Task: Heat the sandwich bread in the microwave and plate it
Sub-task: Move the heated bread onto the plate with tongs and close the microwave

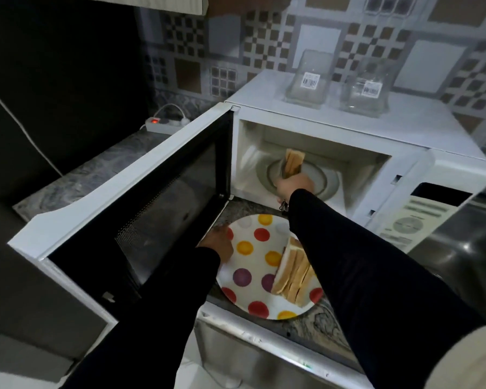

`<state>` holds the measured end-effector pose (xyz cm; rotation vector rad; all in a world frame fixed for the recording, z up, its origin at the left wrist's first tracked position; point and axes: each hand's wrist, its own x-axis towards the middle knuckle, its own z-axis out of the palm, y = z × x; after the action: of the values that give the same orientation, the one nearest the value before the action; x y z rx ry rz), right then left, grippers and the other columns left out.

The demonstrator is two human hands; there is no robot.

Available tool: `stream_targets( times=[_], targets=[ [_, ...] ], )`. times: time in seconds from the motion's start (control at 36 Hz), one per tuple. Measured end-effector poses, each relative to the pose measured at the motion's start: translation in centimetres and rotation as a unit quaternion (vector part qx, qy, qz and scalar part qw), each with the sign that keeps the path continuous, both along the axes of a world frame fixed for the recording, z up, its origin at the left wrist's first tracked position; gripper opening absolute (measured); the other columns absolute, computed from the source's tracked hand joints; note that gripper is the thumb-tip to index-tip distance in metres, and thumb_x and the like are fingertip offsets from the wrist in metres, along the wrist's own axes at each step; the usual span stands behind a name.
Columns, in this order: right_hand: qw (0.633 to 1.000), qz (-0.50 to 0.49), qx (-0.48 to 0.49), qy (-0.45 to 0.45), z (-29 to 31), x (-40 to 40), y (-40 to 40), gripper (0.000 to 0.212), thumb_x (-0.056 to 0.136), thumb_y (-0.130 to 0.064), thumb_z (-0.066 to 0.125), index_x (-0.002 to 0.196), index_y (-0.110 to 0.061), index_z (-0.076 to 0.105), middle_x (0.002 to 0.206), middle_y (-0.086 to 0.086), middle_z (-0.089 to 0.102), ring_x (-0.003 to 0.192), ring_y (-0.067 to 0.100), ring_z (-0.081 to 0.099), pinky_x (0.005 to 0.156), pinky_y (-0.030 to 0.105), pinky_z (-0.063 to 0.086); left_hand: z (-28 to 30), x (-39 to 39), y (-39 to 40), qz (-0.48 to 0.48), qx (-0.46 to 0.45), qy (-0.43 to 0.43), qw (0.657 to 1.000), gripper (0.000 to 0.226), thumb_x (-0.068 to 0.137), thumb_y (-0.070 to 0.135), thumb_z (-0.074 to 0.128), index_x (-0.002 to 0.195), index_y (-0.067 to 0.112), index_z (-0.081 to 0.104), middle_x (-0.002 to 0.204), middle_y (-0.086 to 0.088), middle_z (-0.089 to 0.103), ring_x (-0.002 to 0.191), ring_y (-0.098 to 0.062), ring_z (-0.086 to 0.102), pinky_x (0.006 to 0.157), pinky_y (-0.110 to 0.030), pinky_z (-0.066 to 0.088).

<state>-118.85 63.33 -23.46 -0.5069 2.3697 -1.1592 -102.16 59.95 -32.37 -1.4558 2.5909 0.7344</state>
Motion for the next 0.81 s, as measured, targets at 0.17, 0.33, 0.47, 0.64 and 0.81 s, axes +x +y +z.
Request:
stream_targets(
  times=[0.17,0.33,0.47,0.64,0.81],
  targets=[
    [0.999,-0.027,-0.025,0.013,1.0,3.0,1.6,0.044,0.091,-0.045,0.052,0.095,-0.002,0.061,0.083,0.013,0.069,0.073,0.026,0.068,0.059,0.03,0.048,-0.7,0.7,0.1,0.042,0.04,0.054,0.997,0.039,0.094,0.006,0.046,0.134,0.01,0.047,0.136,-0.013,0.05,0.125,-0.029,0.05,0.102,-0.033,0.041],
    [0.998,-0.048,0.022,0.044,0.8,7.3,4.3,0.038,0.092,-0.035,0.058,0.112,-0.004,0.063,0.102,0.007,0.066,0.096,0.028,0.066,0.073,0.028,0.05,-1.2,2.0,0.6,-0.015,0.026,0.0,1.0,0.059,0.1,0.019,0.039,0.151,0.005,0.014,0.156,-0.015,0.019,0.145,-0.028,0.021,0.117,-0.031,0.019],
    [0.995,-0.026,0.055,0.073,-0.1,12.0,6.4,0.05,0.094,-0.045,0.048,0.114,-0.002,0.064,0.112,0.015,0.067,0.105,0.031,0.062,0.08,0.031,0.047,-1.2,3.4,1.0,-0.011,0.03,-0.008,0.999,0.067,0.101,0.027,0.037,0.152,0.004,0.001,0.16,-0.013,0.005,0.148,-0.026,0.008,0.121,-0.032,0.007],
    [0.997,-0.045,0.056,-0.001,-1.4,15.8,9.2,0.042,0.094,-0.035,0.054,0.114,0.001,0.06,0.107,0.009,0.066,0.077,0.024,0.065,0.059,0.011,0.048,-1.3,3.6,1.7,-0.059,0.003,-0.016,0.998,0.058,0.102,0.02,0.032,0.149,-0.005,0.009,0.156,-0.023,0.012,0.145,-0.035,0.016,0.119,-0.038,0.018],
    [0.995,-0.069,0.063,-0.022,-2.6,18.6,10.8,0.023,0.093,-0.027,0.056,0.085,-0.006,0.061,0.073,0.005,0.066,0.084,0.027,0.071,0.074,0.027,0.058,-0.5,4.5,2.4,-0.053,0.036,-0.019,0.998,0.047,0.097,0.011,0.044,0.139,-0.008,0.036,0.142,-0.026,0.041,0.131,-0.036,0.043,0.105,-0.036,0.037]
  ],
)
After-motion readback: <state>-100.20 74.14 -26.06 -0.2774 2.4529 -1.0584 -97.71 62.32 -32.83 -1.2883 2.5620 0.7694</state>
